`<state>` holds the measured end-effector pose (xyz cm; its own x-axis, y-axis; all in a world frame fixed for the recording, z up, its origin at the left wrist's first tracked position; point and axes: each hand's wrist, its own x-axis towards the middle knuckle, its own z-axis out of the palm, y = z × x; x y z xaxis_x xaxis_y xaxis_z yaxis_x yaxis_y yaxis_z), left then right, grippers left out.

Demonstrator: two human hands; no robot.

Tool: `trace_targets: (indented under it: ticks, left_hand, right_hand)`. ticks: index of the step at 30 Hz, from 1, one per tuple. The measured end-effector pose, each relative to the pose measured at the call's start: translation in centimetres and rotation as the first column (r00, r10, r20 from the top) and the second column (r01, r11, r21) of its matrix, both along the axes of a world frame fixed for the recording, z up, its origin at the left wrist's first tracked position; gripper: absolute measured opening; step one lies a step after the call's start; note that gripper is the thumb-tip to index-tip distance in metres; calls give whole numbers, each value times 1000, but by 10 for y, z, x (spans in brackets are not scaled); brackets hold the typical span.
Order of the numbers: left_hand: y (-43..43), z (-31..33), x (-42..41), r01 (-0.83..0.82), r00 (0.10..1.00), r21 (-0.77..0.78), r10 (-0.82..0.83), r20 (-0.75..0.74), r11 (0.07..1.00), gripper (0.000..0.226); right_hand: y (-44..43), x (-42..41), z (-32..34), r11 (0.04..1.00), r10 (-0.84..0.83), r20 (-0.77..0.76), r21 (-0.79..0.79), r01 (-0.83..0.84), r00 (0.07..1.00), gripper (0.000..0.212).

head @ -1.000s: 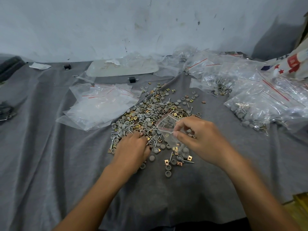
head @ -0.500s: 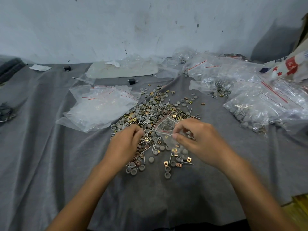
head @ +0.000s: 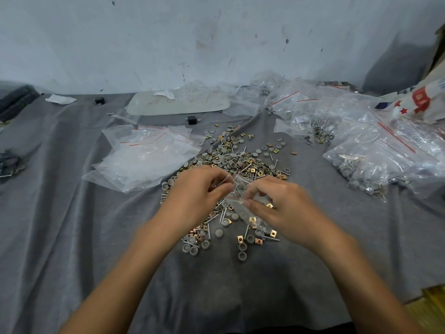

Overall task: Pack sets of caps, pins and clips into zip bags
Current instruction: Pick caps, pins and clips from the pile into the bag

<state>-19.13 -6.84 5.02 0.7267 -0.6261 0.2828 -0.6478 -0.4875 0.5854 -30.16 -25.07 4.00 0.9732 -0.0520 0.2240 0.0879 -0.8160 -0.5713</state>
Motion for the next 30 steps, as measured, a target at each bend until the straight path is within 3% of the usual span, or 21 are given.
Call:
trace_targets:
  ticks: [11, 15, 18, 22, 25, 30]
  left_hand:
    - [-1, 4, -1, 33, 991, -24, -36, -132, 999, 25]
    - [4, -6, 6, -137, 987, -101, 128, -98, 985, 17]
    - [7, -23, 7, -215, 974, 144, 223, -39, 966, 11]
    - [2, -53, 2, -151, 979, 519, 201, -41, 841, 26]
    - [-2, -65, 1, -219, 974, 581, 213, 80, 784, 32]
    - [-12, -71, -1, -225, 974, 555, 185, 129, 801, 45]
  right_hand:
    - [-2, 0, -1, 1000, -1, 22, -7, 1, 1000, 5]
    - [-4, 1, -1, 1000, -27, 37, 17, 26, 999, 5]
    - [-6, 0, -2, 999, -39, 35, 40, 37, 999, 5]
    - [-6, 0, -2, 998, -34, 36, 45, 32, 999, 5]
    - [-6, 0, -2, 998, -32, 29, 54, 30, 999, 4]
    - [-7, 0, -3, 998, -38, 34, 47, 37, 999, 4]
